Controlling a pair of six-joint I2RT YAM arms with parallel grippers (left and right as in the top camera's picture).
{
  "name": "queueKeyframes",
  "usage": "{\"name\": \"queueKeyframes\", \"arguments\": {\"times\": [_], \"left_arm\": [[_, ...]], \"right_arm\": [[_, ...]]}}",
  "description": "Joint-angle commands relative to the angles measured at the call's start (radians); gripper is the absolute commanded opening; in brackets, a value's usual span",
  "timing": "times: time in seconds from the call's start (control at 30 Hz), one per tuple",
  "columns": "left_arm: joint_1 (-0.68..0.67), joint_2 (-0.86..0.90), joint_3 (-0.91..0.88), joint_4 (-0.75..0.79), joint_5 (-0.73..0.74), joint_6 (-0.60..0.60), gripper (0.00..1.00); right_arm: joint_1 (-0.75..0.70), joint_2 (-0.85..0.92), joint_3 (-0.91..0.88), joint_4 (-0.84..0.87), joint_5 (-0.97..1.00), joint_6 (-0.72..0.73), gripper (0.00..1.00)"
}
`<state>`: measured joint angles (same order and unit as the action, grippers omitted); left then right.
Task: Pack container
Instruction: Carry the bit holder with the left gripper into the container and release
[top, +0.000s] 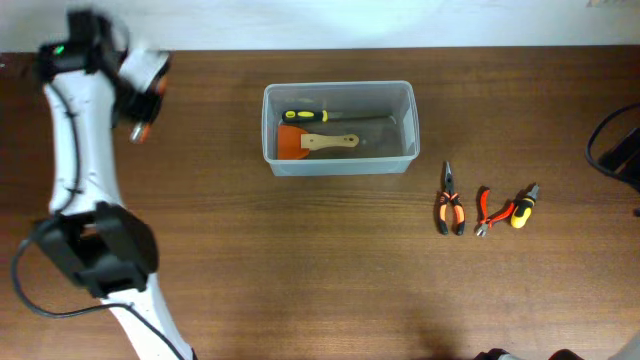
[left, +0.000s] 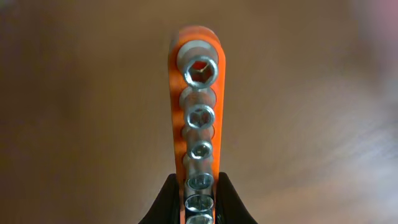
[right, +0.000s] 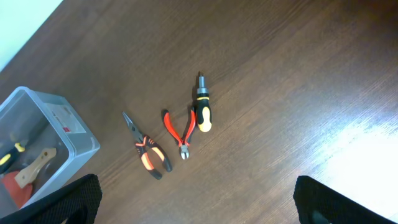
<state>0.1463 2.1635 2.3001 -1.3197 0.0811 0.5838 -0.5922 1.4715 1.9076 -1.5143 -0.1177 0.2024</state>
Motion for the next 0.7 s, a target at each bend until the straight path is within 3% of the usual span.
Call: {"name": "queueKeyframes", "arguments": {"times": [0.0, 0.3, 0.67], "left_arm": [[-0.151, -0.019, 0.129, 0.036, 0.175, 0.093, 0.02], [-0.491, 0.061, 0.135, 0.183, 0.174, 0.443, 0.02], [-0.612, 0.282, 0.135, 0.188, 0.187, 0.462, 0.02]], "right_arm": [[-0.004, -0.005, 0.009, 0.003, -0.006, -0.002, 0.99], [-0.004, -0.005, 0.009, -0.002, -0.006, -0.002, 0.99], [-0.004, -0.005, 0.009, -0.024, -0.006, -0.002, 0.99]]}}
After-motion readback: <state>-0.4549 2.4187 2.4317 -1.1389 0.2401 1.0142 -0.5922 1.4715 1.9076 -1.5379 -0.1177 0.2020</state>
